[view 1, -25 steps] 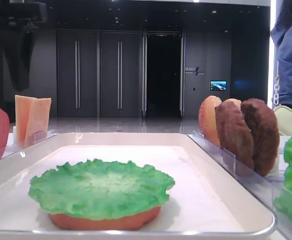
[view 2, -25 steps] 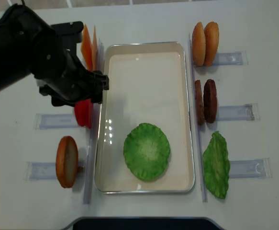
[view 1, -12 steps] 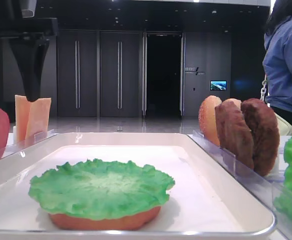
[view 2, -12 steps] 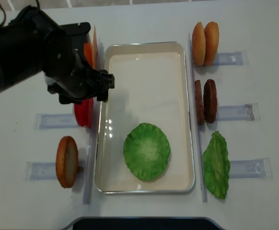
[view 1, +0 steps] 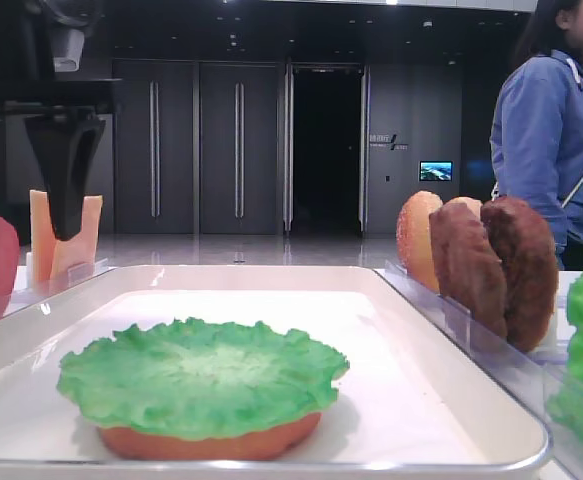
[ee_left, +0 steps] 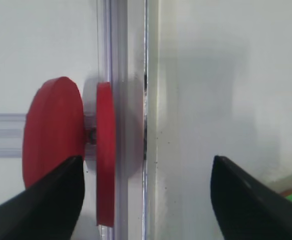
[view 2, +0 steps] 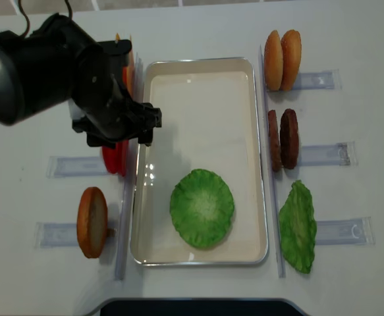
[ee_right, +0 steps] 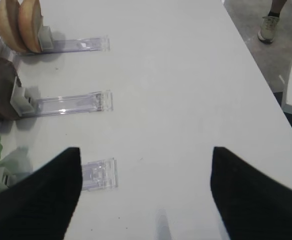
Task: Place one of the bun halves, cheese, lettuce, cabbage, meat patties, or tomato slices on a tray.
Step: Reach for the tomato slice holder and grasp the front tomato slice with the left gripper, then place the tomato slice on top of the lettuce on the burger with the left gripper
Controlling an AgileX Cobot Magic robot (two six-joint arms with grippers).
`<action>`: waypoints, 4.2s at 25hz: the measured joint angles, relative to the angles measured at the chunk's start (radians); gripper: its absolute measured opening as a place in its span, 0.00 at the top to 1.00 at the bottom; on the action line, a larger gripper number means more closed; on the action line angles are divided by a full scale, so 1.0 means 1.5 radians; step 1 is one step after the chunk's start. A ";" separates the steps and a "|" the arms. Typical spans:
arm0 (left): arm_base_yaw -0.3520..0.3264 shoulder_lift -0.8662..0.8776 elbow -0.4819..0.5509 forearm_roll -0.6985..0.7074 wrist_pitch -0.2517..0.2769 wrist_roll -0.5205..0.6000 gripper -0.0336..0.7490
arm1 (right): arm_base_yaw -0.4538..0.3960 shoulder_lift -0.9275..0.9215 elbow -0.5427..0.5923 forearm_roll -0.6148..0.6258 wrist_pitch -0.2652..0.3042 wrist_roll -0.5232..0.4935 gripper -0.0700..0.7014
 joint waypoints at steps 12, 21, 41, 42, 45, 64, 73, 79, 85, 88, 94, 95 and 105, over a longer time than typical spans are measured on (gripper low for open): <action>0.000 0.024 -0.001 0.021 -0.002 0.000 0.35 | 0.000 0.000 0.000 0.000 0.000 0.000 0.21; 0.000 0.025 -0.001 0.028 0.009 0.000 0.60 | 0.000 0.000 0.000 0.000 0.000 0.000 0.21; 0.000 0.016 -0.005 0.031 0.054 0.000 0.88 | 0.000 0.000 0.000 0.000 0.000 0.000 0.21; 0.000 0.011 -0.005 0.027 0.059 0.000 0.88 | 0.000 0.000 0.000 0.000 0.000 0.000 0.21; 0.000 -0.009 -0.005 0.009 0.068 0.003 0.88 | 0.000 0.000 0.000 0.000 0.000 0.000 0.21; 0.000 -0.145 0.065 -0.205 0.021 0.124 0.88 | 0.000 0.000 0.000 0.000 0.000 0.000 0.21; 0.000 -0.201 0.139 -0.393 -0.051 0.276 0.88 | 0.000 0.000 0.000 0.000 0.000 0.001 0.21; 0.000 -0.218 0.178 -0.526 -0.083 0.394 0.88 | 0.000 0.000 0.000 0.000 0.000 0.000 0.21; 0.000 -0.220 0.208 -0.645 -0.112 0.517 0.88 | 0.000 0.000 0.000 0.000 0.000 0.000 0.21; 0.000 -0.219 0.211 -0.680 -0.117 0.554 0.88 | 0.000 0.000 0.000 0.000 0.000 0.000 0.21; -0.015 -0.188 0.212 -0.703 -0.124 0.584 0.88 | 0.000 0.000 0.000 0.000 0.000 0.000 0.21; -0.024 -0.181 0.212 -0.704 -0.129 0.585 0.88 | 0.000 0.000 0.000 0.000 0.000 0.000 0.21; -0.072 -0.133 0.212 -0.720 -0.165 0.589 0.88 | 0.000 0.000 0.000 0.000 0.000 0.000 0.21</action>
